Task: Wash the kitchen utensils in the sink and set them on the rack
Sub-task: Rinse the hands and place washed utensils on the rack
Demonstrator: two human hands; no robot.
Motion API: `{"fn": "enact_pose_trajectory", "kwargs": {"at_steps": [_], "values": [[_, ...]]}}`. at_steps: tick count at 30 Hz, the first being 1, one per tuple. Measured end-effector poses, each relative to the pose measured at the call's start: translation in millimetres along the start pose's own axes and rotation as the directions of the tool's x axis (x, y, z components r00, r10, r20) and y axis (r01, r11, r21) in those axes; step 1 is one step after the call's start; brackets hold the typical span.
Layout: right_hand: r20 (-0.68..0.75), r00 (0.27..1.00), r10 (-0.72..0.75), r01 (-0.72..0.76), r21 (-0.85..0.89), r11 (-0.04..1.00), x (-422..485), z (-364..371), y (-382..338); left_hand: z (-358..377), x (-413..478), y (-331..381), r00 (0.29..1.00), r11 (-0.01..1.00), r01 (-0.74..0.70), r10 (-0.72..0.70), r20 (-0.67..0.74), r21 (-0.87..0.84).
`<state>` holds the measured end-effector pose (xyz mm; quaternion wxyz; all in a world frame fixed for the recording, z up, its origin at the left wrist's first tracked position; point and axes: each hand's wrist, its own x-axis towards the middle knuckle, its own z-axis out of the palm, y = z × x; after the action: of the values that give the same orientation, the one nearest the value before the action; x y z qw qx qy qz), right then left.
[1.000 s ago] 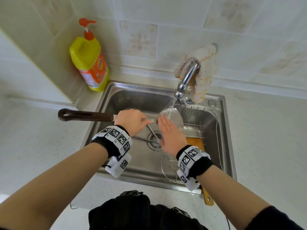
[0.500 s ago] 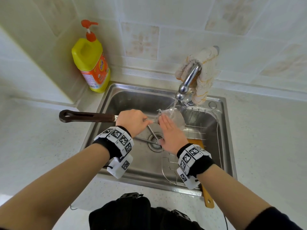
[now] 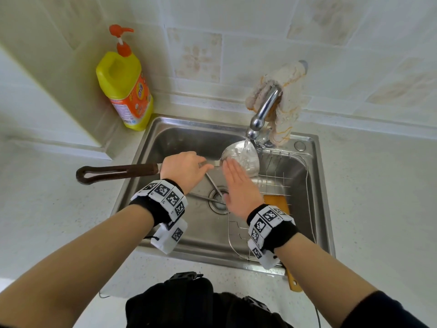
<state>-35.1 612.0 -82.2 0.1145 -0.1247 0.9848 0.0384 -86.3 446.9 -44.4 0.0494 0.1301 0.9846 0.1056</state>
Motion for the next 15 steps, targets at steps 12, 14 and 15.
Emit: {"fn": "enact_pose_trajectory", "kwargs": {"at_steps": [12,14,15], "values": [[0.111,0.978,0.176,-0.194,0.173,0.966,-16.6,7.4,48.8,19.5,13.4,3.3,0.994,0.995,-0.070,0.064,0.086,0.072],[0.105,0.933,0.344,-0.354,0.446,0.822,-17.5,4.5,54.2,26.7,15.6,3.8,0.990,0.995,-0.092,0.086,0.113,0.050],[0.107,0.902,0.419,-0.397,0.588,0.704,-16.2,5.1,52.7,29.8,16.0,3.7,0.988,0.994,-0.105,0.099,0.118,0.042]]}}
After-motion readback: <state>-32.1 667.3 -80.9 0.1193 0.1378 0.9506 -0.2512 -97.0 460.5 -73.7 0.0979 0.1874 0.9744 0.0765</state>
